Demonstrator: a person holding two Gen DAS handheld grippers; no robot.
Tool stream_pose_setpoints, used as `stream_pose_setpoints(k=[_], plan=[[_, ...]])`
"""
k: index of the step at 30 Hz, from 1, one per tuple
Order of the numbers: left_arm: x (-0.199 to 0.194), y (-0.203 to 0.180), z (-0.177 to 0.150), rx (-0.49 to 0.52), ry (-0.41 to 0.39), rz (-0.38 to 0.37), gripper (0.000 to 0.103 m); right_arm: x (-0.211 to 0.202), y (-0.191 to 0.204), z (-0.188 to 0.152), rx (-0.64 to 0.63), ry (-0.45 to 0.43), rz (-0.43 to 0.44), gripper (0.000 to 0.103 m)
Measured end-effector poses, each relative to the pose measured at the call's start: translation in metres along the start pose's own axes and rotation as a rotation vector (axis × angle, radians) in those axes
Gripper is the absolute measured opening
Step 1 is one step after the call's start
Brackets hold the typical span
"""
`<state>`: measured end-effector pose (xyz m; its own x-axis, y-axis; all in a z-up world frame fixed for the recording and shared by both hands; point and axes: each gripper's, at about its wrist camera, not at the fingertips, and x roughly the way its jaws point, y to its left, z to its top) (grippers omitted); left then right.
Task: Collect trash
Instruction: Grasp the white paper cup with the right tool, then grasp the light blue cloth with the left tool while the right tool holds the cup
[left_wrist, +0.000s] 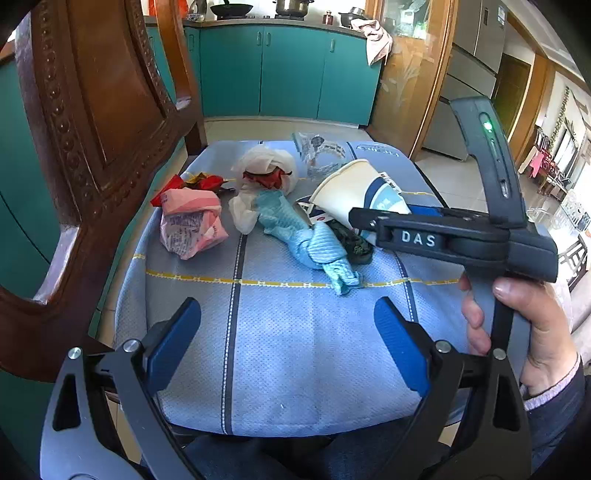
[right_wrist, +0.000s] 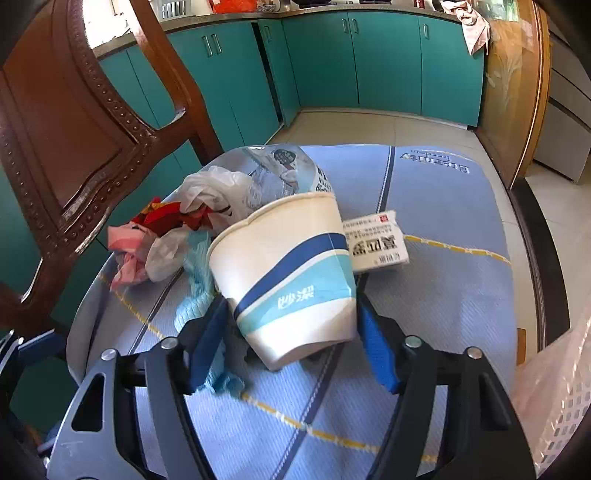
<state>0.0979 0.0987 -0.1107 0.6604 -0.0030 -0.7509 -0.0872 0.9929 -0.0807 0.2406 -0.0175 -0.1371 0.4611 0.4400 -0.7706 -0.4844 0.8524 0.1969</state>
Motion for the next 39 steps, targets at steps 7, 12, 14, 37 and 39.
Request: stream_pose_setpoints(k=[7, 12, 14, 37, 39], plan=[[-0.001, -0.002, -0.002, -0.015, 0.004, -0.006, 0.095, -0.03, -0.014, -0.02, 0.059, -0.013, 0.049, 0.066], [-0.005, -0.003, 0.0, -0.011, -0.006, -0.001, 0.095, -0.05, -0.023, -0.039, 0.089, -0.01, 0.052, 0.066], [-0.005, -0.003, 0.0, -0.014, -0.008, -0.001, 0.095, -0.063, -0.019, -0.047, 0.031, -0.012, 0.006, 0.066], [-0.001, 0.003, 0.011, -0.014, -0.004, 0.043, 0.095, -0.077, -0.039, -0.07, 0.002, 0.02, -0.127, 0.085], [0.005, 0.0, 0.017, -0.008, 0.0, 0.037, 0.095, -0.07, -0.036, -0.067, -0.018, 0.027, -0.133, 0.085]])
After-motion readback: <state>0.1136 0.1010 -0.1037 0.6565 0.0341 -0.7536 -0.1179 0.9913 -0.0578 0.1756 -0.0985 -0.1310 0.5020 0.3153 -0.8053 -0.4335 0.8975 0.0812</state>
